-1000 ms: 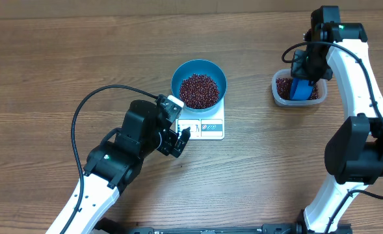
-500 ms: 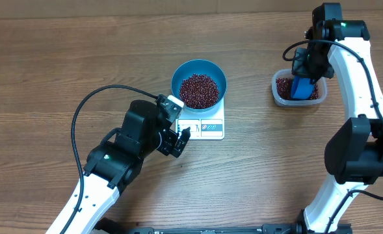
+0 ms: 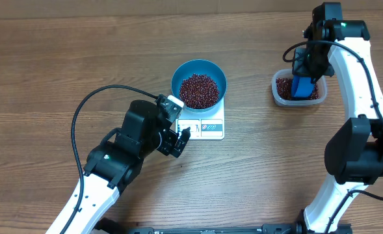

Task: Scoop item into bowl and weigh 150g on scale
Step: 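Push the blue scoop into the beans with the right gripper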

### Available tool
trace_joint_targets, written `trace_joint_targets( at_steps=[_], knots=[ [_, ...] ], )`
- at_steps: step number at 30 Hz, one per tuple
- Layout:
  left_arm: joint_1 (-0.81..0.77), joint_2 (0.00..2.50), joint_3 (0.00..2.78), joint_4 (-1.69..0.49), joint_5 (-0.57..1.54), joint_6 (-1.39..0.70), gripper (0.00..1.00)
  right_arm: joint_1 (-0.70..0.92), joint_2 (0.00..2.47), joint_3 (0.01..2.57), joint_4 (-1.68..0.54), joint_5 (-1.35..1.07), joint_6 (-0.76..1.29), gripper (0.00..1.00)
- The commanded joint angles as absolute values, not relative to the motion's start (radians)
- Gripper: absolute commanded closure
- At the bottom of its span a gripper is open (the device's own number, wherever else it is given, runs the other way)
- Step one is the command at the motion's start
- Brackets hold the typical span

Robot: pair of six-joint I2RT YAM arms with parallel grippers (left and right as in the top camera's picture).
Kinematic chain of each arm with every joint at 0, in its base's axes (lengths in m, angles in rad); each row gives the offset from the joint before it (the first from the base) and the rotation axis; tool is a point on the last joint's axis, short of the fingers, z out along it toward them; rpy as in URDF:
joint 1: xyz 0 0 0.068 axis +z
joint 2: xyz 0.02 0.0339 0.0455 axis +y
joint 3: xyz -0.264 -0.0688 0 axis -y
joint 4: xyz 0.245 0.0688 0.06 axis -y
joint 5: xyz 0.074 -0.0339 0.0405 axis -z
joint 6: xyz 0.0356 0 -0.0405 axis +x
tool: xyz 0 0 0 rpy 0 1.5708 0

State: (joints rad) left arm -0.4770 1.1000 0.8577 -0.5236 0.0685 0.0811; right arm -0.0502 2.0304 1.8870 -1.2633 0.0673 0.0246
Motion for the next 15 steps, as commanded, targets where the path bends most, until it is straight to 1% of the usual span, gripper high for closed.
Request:
trace_joint_targets(
  at_steps=[1,15],
  knots=[
    [-0.471,1.103,0.855,-0.519,0.074,0.086,0.01,-0.05,2.025,1.92,-1.253,0.076,-0.01,0.96],
    [-0.471,1.103,0.855,-0.501,0.067,0.091,0.01,-0.05,2.025,1.92,-1.259,0.076,-0.009,0.96]
  ],
)
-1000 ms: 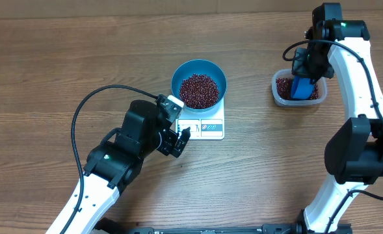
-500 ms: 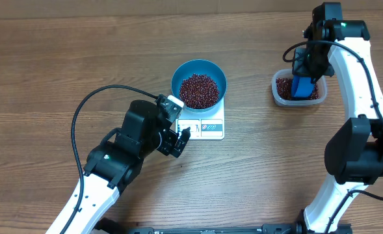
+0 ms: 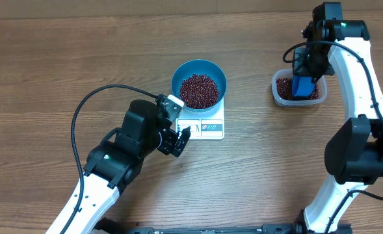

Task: Scoop item into bowl and weigh 150g on scale
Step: 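Push the blue scoop into the beans with the right gripper, then lift the filled scoop and carry it left over the teal bowl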

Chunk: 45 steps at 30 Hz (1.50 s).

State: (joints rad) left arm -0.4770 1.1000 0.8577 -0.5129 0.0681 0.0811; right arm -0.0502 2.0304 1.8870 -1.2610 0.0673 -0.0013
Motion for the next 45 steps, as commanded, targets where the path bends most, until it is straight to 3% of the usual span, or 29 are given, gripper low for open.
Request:
trace_joint_targets(
  at_steps=[1,25,33,38,45],
  knots=[
    [-0.471,1.103,0.855,-0.496,0.068,0.091,0.0,-0.05,2.025,1.92,-1.258,0.076,-0.01,0.96],
    [-0.471,1.103,0.855,-0.464,0.048,0.109,0.01,-0.05,1.866,1.92,-1.253,0.015,-0.009,0.96],
    [-0.471,1.103,0.855,-0.464,0.049,0.109,0.0,-0.042,1.756,1.92,-1.262,-0.213,-0.068,0.96],
    [-0.471,1.103,0.855,-0.464,0.049,0.109,0.01,0.02,1.7,1.92,-1.232,-0.393,-0.155,0.96],
    [-0.472,1.103,0.855,-0.459,0.049,0.109,0.01,0.232,1.695,1.92,-1.159,-0.278,-0.241,0.96]
  ],
)
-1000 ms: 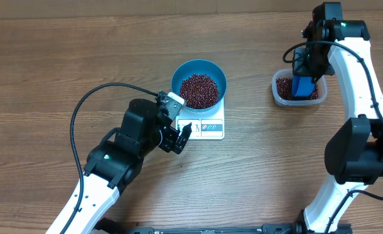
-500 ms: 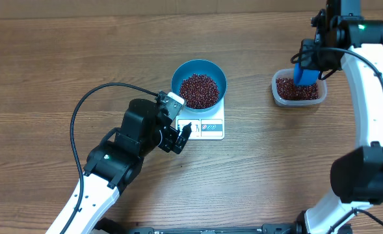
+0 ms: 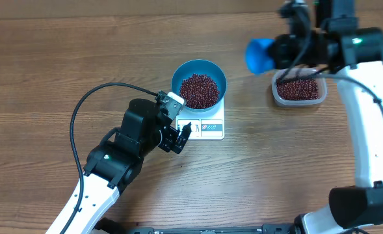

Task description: Scoop item into bowl and weigh 150g on scale

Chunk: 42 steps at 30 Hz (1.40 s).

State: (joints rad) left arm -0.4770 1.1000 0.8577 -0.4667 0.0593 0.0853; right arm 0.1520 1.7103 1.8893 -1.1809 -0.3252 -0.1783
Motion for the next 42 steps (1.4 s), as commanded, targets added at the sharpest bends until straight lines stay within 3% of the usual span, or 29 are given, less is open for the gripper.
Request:
trace_joint_targets(
  at_steps=[1,7,42],
  knots=[
    [-0.471,1.103,0.855,-0.459,0.049,0.109,0.01,0.262,1.699,1.92,-1.146,-0.23,-0.241,0.96],
    [-0.471,1.103,0.855,-0.459,0.049,0.109,0.0,0.361,1.724,1.919,-1.094,-0.079,-0.258,0.96],
    [-0.471,1.103,0.855,-0.458,0.048,0.109,0.0,0.51,1.95,1.856,-1.044,-0.173,-0.267,0.96]
  ],
)
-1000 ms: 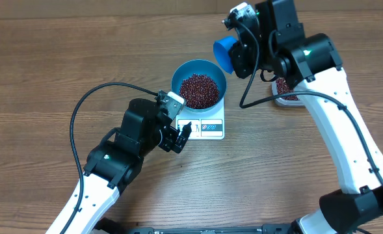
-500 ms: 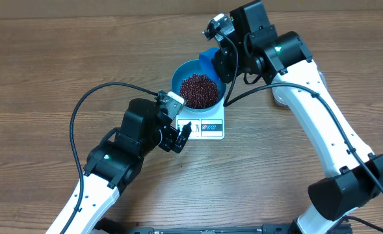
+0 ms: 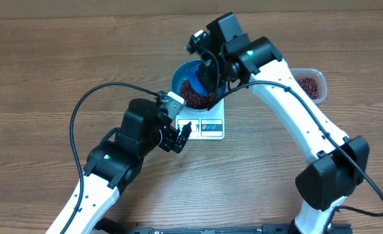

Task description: Scoop item into bowl and weigh 150g on scale

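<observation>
A blue bowl [image 3: 183, 73] of red beans [image 3: 192, 95] stands on the white scale [image 3: 207, 127] at the table's middle. My right gripper [image 3: 212, 75] hangs directly over the bowl's right half, shut on the blue scoop [image 3: 209, 83], which shows only as a dark blue strip beneath the wrist. The clear container [image 3: 312, 83] with more red beans sits at the right, partly behind the right arm. My left gripper [image 3: 182, 134] rests low at the scale's front left corner, open, nothing between its fingers.
The left arm's black cable [image 3: 90, 107] loops over the table to the left of the scale. The right arm [image 3: 295, 117] stretches diagonally from the lower right across to the bowl, crossing just in front of the container.
My right gripper has moved left with the blue scoop, from the air between container and bowl to right over the bowl. The left gripper has stayed by the scale.
At first my right gripper held the blue scoop down in the bean container, and stayed there half a second on. Then the scoop was lifted and out to the container's left. Now it is over the bowl on the scale. The left arm barely shifted throughout.
</observation>
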### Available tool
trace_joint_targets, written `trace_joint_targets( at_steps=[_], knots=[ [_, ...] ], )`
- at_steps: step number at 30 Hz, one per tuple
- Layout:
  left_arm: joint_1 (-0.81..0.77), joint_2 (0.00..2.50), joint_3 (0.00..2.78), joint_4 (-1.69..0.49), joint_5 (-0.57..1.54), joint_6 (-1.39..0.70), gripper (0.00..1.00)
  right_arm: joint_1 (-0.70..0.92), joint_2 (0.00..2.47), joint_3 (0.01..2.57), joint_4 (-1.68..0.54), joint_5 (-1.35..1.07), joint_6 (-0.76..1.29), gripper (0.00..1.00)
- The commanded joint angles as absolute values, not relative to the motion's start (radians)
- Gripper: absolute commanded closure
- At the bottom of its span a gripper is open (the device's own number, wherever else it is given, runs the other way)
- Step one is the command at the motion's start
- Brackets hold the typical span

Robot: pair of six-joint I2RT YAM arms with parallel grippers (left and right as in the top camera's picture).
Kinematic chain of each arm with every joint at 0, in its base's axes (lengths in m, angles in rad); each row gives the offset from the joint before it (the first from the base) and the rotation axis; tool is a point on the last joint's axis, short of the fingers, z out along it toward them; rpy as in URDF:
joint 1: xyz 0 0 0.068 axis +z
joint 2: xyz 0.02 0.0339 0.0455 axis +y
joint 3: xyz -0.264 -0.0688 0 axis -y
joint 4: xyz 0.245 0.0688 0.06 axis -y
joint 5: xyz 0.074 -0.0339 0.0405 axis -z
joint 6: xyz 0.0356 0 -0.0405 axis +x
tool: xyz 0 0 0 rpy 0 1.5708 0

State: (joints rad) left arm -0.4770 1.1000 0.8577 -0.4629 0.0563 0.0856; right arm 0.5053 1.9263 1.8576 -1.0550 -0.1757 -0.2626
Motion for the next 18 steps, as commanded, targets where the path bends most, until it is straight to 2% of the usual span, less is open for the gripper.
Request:
trace_joint_targets(
  at_steps=[1,18],
  knots=[
    [-0.472,1.103,0.855,-0.458,0.049,0.109,0.0,0.51,1.957,1.856,-1.041,-0.168,-0.267,0.96],
    [-0.471,1.103,0.855,-0.444,0.048,0.109,0.0,0.509,2.023,1.853,-1.015,-0.11,-0.49,0.96]
  ],
)
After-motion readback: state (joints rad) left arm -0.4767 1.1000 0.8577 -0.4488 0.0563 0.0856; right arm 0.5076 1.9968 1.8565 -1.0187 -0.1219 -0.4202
